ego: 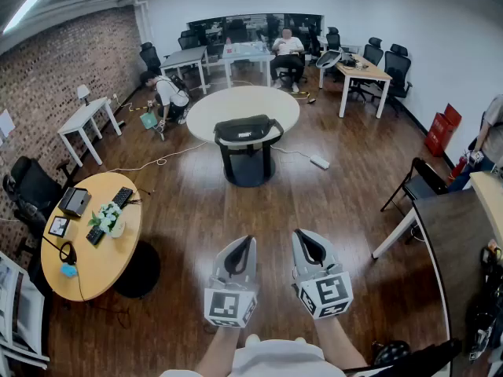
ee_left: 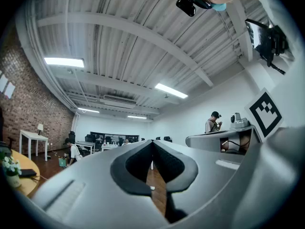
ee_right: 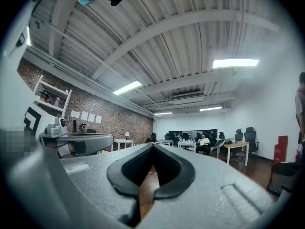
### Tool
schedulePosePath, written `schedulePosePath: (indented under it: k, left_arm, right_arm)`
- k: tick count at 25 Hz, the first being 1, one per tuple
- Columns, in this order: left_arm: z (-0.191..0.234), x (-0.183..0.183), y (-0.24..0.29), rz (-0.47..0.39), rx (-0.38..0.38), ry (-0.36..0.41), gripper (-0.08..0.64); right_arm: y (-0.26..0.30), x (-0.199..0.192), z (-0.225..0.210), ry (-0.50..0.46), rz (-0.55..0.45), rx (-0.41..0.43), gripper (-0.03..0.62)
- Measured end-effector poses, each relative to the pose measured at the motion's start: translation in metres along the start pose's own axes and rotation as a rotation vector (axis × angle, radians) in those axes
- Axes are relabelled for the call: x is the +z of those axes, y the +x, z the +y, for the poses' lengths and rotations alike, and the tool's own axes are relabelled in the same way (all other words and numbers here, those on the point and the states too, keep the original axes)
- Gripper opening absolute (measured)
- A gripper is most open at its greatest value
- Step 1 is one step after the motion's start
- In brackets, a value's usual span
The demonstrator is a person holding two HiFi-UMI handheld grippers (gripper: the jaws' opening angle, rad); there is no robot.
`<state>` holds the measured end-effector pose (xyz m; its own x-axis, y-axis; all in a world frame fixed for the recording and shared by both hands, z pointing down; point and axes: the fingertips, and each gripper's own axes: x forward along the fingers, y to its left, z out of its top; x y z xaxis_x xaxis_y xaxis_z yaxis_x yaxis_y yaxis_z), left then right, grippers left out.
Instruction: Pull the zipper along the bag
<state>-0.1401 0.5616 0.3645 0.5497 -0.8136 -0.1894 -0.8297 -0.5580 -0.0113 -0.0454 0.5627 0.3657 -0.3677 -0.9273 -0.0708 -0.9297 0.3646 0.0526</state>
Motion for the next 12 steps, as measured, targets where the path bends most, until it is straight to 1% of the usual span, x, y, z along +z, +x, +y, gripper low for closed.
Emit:
schedulePosePath:
  k: [5,12]
  left_arm:
    - [0.016,0.008,-0.006,0.002,0.007,-0.002,0.015]
    - [0.055,-0.006,-0.017,0.016,0.007,-0.004,0.015]
  right_arm:
    - [0.013,-0.008,0.020,-0.007,0.013,0.017,-0.011]
    - [0.040,-0.010,0.046,-0.020,0.023,0.011,-0.011]
